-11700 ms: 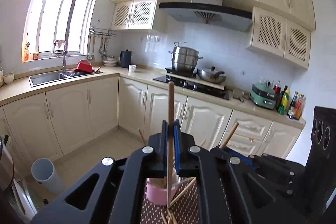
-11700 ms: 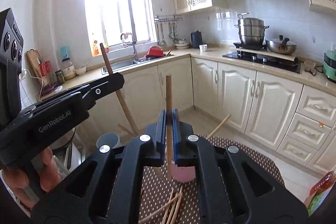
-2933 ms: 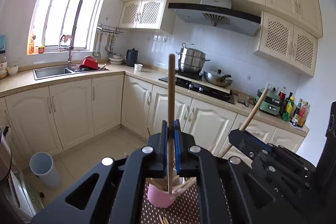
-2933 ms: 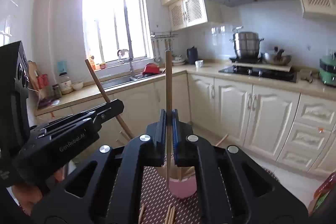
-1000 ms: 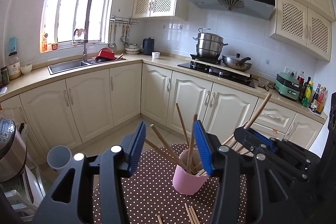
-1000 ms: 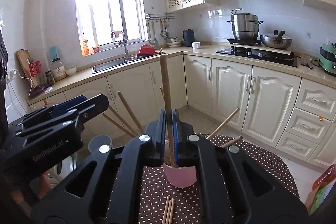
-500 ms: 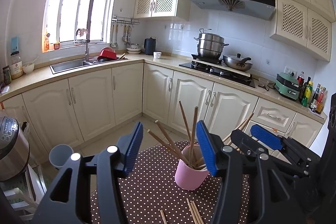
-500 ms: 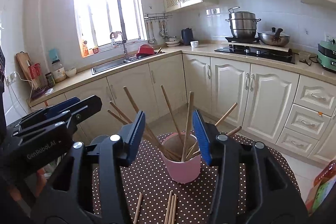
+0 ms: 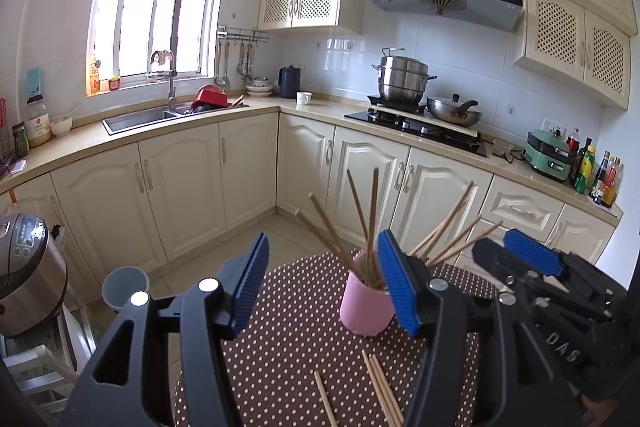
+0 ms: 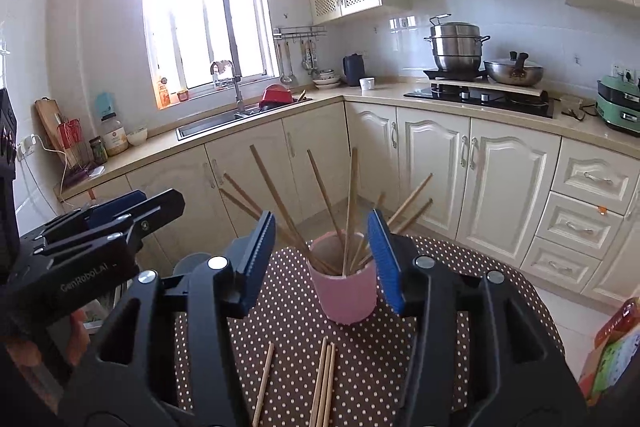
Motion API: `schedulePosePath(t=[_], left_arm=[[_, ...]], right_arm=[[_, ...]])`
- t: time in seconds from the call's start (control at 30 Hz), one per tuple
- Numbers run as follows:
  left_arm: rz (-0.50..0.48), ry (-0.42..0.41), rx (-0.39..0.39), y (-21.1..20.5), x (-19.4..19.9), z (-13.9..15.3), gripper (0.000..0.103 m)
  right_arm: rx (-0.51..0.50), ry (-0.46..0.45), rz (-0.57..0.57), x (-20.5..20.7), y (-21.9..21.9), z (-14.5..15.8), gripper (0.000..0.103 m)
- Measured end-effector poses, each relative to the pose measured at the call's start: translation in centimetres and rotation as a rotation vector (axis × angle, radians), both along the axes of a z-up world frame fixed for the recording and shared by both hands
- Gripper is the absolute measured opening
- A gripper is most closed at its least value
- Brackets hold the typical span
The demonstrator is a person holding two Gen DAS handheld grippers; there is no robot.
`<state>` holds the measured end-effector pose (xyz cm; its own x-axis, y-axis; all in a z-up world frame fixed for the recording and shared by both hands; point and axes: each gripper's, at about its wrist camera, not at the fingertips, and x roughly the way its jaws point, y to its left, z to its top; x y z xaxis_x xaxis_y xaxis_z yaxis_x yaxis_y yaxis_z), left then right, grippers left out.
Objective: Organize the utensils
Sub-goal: 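Move both open tools back down toward the remaining chopsticks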
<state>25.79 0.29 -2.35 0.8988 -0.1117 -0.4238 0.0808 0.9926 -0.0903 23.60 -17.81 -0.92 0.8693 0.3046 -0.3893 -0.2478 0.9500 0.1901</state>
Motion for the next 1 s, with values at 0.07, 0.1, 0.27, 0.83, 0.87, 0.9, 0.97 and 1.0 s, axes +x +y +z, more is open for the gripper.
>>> schedulePosePath(t=[0.07, 0.1, 0.27, 0.83, 0.87, 0.9, 0.97, 1.0], left_arm=[[-0.001, 0.017, -0.003, 0.1, -0.5, -0.5, 0.056], [-0.003, 0.024, -0.003, 0.1, -0.8, -0.8, 0.056], [-0.012, 0.050, 0.018, -0.3, -2.0, -2.0, 0.056], [-0.030, 0.345, 0.115, -1.6, -0.5, -12.3, 0.056], [-0.033, 0.365, 0.124, -1.8, -0.3, -13.0, 0.056], [-0.039, 0.388, 0.133, -2.0, 0.0, -13.9, 0.056], [-0.039, 0.413, 0.150, -2.3, 0.3, -15.0, 0.056], [-0.041, 0.428, 0.162, -2.5, 0.5, -15.7, 0.056]], right_arm=[[0.003, 0.004, -0.002, -0.6, -0.1, -0.2, 0.049], [0.001, 0.007, -0.001, -0.9, -0.2, -0.4, 0.049], [-0.001, 0.026, 0.005, -2.2, -0.2, -1.4, 0.049], [-0.035, 0.173, 0.014, -2.7, -1.2, -8.3, 0.050], [-0.036, 0.185, 0.014, -2.5, -1.3, -8.8, 0.050], [-0.040, 0.203, 0.014, -2.3, -1.3, -9.4, 0.051], [-0.046, 0.230, 0.020, -1.9, -1.4, -10.5, 0.050], [-0.051, 0.248, 0.023, -1.7, -1.3, -11.1, 0.051]])
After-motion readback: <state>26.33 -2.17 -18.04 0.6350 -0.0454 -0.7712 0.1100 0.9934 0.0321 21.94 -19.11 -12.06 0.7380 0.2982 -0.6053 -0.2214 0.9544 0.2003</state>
